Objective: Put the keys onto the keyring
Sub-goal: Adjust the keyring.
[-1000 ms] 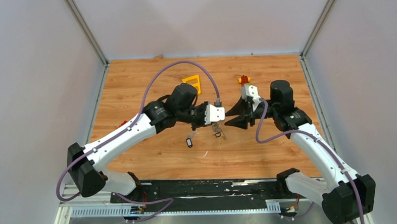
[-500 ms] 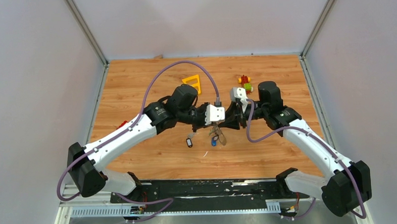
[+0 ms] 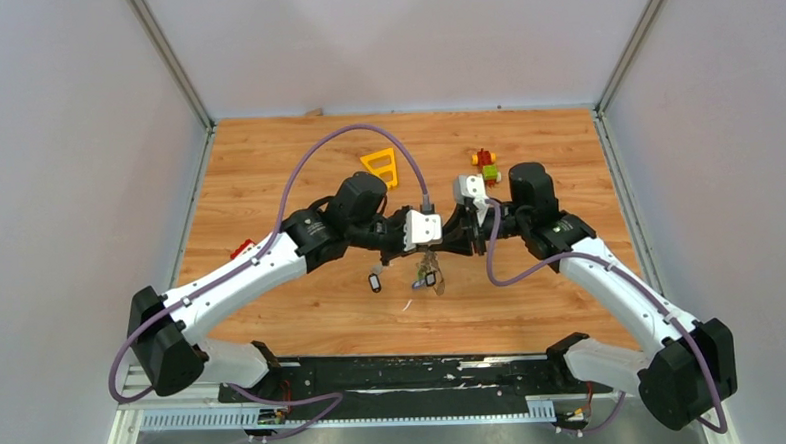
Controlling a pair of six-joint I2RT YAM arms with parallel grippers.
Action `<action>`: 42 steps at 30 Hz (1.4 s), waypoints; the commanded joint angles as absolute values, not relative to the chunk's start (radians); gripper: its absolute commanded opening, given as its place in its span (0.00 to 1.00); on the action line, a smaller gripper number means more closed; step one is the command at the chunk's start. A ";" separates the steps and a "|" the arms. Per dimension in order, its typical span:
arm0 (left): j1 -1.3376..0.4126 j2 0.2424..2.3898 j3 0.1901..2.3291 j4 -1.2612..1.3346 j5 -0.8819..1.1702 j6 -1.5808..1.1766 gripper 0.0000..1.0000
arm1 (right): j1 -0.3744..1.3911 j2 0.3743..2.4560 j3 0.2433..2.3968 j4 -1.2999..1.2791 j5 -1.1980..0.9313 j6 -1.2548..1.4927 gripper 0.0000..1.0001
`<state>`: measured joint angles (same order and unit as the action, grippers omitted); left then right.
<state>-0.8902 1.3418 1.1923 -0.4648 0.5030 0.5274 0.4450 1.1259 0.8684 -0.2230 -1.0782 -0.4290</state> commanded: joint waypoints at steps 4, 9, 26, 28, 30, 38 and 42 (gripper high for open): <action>-0.896 1.276 1.184 -0.378 0.544 0.506 0.00 | 0.445 1.082 0.861 -0.215 -1.057 -0.478 0.14; -0.896 1.283 1.185 -0.377 0.541 0.503 0.00 | 0.447 1.081 0.862 -0.224 -1.064 -0.487 0.08; -0.838 1.242 1.121 -0.273 0.623 0.458 0.00 | 0.424 1.052 0.880 -0.246 -1.039 -0.476 0.24; -0.807 1.220 1.086 -0.213 0.671 0.431 0.00 | 0.407 1.033 0.879 -0.247 -1.073 -0.476 0.24; -0.787 1.205 1.053 -0.162 0.715 0.417 0.00 | 0.401 1.013 0.875 -0.245 -1.105 -0.476 0.17; -0.769 1.193 0.970 -0.016 0.853 0.360 0.00 | 0.400 1.013 0.864 -0.235 -1.191 -0.468 0.10; -0.766 1.200 0.940 0.059 0.904 0.332 0.00 | 0.402 1.019 0.849 -0.217 -1.217 -0.454 0.11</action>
